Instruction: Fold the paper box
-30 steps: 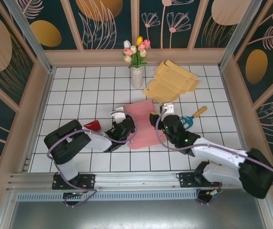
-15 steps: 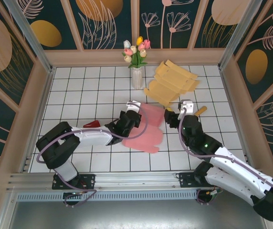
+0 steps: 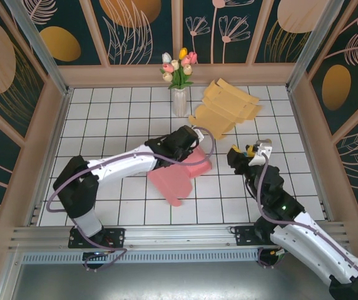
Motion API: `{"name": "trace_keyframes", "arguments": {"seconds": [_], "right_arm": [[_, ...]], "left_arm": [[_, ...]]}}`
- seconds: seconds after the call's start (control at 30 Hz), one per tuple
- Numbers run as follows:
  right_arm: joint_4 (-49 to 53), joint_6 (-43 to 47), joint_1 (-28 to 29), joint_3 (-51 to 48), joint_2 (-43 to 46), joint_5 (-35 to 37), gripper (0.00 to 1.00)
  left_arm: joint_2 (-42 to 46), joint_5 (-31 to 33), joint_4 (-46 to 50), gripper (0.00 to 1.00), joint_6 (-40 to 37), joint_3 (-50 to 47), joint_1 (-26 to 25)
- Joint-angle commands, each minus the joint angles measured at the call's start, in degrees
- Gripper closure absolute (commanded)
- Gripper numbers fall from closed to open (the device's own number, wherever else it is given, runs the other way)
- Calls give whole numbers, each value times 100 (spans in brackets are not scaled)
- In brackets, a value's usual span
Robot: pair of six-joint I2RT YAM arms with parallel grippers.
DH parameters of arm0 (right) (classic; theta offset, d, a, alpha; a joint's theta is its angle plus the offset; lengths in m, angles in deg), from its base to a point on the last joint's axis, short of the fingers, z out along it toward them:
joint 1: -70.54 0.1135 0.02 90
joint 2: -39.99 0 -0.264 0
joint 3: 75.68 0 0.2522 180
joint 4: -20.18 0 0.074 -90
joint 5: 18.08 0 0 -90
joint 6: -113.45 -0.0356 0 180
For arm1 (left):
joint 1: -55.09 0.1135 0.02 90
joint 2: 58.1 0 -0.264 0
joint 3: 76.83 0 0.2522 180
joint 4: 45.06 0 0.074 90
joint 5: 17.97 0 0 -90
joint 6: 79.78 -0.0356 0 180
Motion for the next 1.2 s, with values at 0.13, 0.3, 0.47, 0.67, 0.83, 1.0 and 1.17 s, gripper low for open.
{"name": "trace_keyframes", "arguments": {"seconds": [0.13,0.3,0.47,0.67,0.83,1.0,1.17], "right_arm": [[-98,-251,-65,-124,243,-357,39],[-110,-243,-83,-112,241,-351,39],[-146,-277,-101,-141,241,-394,39],[-134,-278,-124,-162,241,-336,39],[-188,-305,-129,-193,206,-403,39],[-195,-327,-131,-205,182,-465,39],[-191,-331,-136,-218,183,-464,39]], "left_arm": [[-1379,-641,2345,100,-659,1627,46],[-1892,-513,2218,100,-952,1860,86],[-2233,-45,1626,100,-1217,1737,102],[-2596,863,818,100,-1553,1407,100],[-2656,1096,383,100,-1600,1298,103],[-2693,1074,395,96,-1486,1439,109],[-2802,1090,587,85,-1426,1557,101]]}}
